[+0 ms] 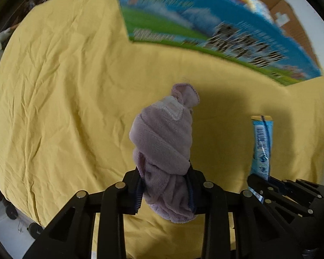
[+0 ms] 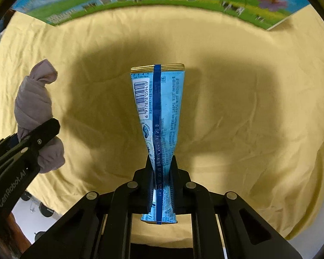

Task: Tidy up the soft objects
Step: 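Carry the sock and milk stick into the box and open both grippers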

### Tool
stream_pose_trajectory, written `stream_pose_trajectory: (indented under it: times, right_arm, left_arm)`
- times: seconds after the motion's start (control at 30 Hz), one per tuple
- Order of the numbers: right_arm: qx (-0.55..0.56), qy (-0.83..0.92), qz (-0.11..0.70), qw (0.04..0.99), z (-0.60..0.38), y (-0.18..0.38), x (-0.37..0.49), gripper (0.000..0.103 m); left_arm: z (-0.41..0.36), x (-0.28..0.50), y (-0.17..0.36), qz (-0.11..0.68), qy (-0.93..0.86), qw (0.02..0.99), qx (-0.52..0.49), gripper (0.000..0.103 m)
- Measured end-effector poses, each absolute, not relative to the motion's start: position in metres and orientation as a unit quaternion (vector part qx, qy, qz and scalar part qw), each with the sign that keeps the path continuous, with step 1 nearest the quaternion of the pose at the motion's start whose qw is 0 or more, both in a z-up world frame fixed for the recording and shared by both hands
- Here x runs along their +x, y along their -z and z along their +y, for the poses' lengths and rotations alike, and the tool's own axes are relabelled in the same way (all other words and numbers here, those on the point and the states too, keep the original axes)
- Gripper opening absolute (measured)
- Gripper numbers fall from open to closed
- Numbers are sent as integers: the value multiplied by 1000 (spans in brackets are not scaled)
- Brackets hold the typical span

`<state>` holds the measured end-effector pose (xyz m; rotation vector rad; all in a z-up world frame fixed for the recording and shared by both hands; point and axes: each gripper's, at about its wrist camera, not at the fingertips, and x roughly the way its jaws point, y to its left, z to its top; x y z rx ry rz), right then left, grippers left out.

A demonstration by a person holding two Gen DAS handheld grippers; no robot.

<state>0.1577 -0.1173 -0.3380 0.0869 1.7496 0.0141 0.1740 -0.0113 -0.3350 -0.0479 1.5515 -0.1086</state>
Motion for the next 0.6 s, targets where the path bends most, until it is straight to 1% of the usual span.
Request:
stream_pose_trajectory:
  times: [0.27, 0.37, 0.47, 0.53, 0.6]
  right_arm:
    - [72, -31, 730, 679, -132, 269, 154, 12]
    - [85, -42, 713, 695, -135, 234, 159, 12]
    - [95, -52, 692, 714, -137, 200, 166, 12]
    - [100, -60, 678, 725, -140, 166, 182, 12]
    - [104, -65, 668, 734, -142, 152, 187, 12]
  left_arm:
    - [-10, 176, 262, 658, 91, 746, -32, 29]
    - [-20, 174, 232, 642, 107, 758, -38, 29]
    - [-27, 184, 208, 626, 119, 770, -42, 29]
    - [-30, 194, 194, 617, 125, 776, -47, 29]
    - [-37, 211, 184, 610, 128, 780, -52, 29]
